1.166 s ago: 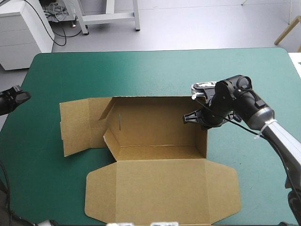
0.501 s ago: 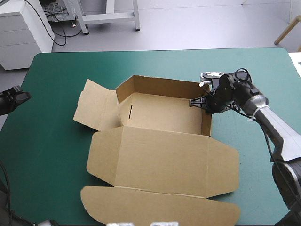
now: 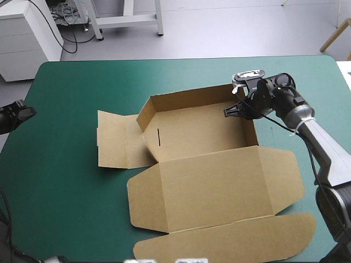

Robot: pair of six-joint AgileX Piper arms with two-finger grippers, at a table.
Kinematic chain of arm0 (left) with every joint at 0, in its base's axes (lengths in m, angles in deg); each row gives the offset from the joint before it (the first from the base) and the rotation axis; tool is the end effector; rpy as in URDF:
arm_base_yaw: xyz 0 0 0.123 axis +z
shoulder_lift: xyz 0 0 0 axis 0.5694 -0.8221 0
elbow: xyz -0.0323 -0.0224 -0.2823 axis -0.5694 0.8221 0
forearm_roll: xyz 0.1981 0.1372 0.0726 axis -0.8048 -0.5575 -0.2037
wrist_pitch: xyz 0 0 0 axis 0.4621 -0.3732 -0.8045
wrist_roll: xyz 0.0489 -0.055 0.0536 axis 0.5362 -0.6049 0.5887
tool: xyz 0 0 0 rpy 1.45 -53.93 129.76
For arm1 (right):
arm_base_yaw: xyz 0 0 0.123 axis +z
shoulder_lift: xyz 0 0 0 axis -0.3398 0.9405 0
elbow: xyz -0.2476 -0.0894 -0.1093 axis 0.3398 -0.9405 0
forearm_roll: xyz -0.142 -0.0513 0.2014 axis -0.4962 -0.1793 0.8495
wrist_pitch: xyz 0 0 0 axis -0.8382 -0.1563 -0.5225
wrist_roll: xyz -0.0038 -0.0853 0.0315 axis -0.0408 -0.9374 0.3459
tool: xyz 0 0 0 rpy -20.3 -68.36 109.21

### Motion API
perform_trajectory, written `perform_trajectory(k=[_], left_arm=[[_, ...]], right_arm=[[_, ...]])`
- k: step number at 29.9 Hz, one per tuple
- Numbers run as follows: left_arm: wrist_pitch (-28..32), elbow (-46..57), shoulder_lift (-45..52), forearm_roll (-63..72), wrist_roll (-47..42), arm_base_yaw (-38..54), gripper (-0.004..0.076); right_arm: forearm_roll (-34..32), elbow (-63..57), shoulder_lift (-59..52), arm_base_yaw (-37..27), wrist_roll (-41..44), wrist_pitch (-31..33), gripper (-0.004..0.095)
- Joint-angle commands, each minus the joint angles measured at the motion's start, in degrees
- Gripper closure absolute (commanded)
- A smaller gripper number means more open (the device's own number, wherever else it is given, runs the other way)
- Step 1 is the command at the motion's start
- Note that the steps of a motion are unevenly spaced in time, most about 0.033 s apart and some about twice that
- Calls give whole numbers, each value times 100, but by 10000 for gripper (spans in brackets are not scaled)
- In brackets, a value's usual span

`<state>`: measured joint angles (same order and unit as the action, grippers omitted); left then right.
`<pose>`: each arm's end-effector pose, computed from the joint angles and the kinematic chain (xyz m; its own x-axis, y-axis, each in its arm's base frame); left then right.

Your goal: Fold the box

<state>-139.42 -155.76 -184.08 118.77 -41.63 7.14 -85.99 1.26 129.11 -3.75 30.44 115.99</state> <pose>0.2989 0.1712 0.3048 -0.6167 -0.5786 -0.5338 -0.1039 0.7319 -0.6734 0.3638 0.0999 0.3125 -0.8472 -0.2051 -0.4900 -0.2187 0.9753 -0.0301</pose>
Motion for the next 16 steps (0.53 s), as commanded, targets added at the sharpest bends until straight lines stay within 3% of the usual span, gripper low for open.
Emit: perform_trajectory(k=[1, 13, 16], left_arm=[[-52, -121, 246, 348, 11, -8, 734], [-64, -121, 246, 348, 11, -8, 734], [-64, -121, 246, 348, 11, -8, 734]], right_arm=[[-158, 198, -244, -50, 189, -139, 926], [-146, 198, 38, -50, 341, -150, 924], [-146, 198, 50, -50, 326, -184, 874]])
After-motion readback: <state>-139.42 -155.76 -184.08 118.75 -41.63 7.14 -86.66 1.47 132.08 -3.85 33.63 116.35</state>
